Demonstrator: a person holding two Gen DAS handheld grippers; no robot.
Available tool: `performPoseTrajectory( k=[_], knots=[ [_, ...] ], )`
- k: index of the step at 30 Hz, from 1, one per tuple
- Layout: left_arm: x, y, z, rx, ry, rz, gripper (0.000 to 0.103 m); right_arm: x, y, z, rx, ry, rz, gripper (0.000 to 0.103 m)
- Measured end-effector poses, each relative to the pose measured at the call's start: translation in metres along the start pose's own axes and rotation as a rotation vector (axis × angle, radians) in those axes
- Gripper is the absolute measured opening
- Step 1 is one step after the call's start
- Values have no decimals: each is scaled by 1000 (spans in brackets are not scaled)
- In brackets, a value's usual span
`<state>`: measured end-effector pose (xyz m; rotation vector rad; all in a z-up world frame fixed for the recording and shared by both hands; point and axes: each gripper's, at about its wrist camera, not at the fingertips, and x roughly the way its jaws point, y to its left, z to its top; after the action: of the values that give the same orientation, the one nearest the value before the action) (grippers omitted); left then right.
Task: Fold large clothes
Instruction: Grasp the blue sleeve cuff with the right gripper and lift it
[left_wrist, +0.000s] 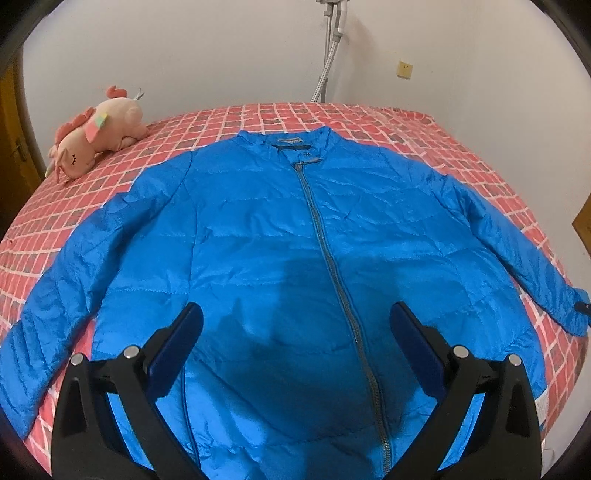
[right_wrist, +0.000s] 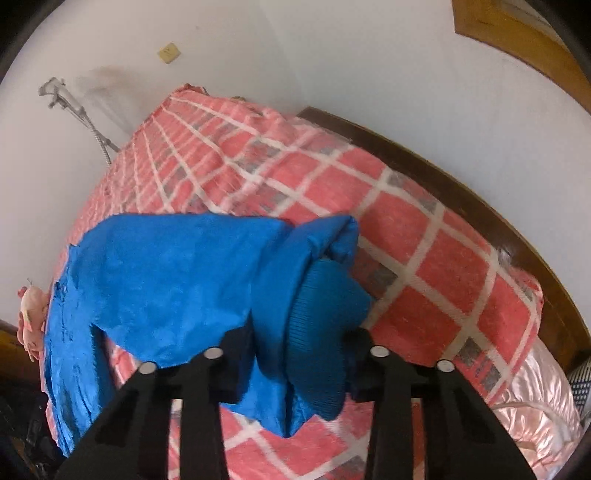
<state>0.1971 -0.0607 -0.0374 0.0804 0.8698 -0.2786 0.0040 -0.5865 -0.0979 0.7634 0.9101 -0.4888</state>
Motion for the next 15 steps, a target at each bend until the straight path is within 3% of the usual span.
performPoseTrajectory(
  k=[7,15],
  knots=[
    [2,5,1,-21,13,-22,100,-34,85,22,-126,-108,103,30],
    [-8,22,9,-63,-1,-1,100,-13,238,31,-362,-140,147,30]
  ],
)
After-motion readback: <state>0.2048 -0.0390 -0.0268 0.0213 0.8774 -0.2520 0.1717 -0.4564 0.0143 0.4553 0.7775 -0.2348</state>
